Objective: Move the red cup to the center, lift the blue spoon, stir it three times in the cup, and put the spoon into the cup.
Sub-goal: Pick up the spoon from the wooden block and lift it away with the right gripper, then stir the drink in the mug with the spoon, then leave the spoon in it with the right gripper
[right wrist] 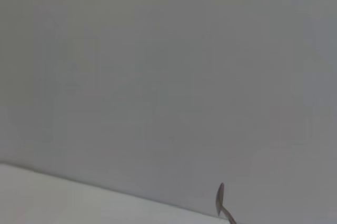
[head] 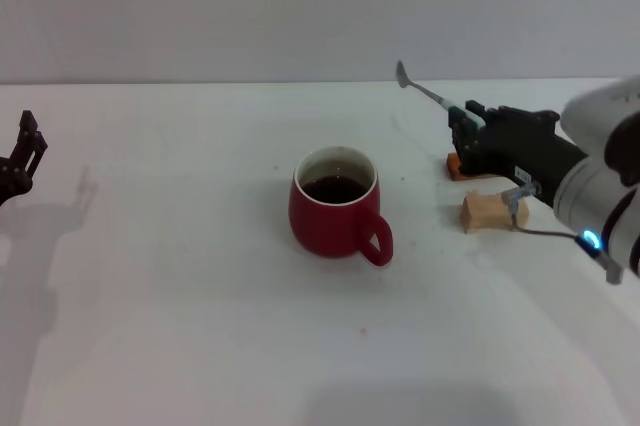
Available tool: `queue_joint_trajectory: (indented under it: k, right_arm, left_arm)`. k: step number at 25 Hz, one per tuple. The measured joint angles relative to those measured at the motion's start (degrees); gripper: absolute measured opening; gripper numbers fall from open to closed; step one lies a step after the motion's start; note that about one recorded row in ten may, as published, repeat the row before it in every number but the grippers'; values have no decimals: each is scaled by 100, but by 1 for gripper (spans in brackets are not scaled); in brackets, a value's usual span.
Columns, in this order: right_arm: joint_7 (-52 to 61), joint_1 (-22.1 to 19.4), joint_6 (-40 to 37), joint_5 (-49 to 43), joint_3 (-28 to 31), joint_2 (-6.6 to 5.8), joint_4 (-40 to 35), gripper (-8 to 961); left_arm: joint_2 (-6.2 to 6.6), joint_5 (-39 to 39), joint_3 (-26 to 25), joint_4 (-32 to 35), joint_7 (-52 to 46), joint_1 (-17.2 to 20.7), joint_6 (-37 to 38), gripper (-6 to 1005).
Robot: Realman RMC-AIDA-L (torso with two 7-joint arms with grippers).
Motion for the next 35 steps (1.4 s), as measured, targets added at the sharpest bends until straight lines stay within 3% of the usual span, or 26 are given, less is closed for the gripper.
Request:
queue_joint_trajectory:
  k: [11,23,35]
  right_arm:
    - [416,364,2094,-147,888,2,1191,132]
    - [1182,1356,4976,-520,1953,-12,2361,131]
    - [1629,2410,6722,-987,2202,-20,2537,131]
  left_arm:
    - [13,1,-73,15,0,-17,7,842]
    - [22,2,-92,16,0,-61,16,842]
    - [28,1,-231,17,27,-74,16,842]
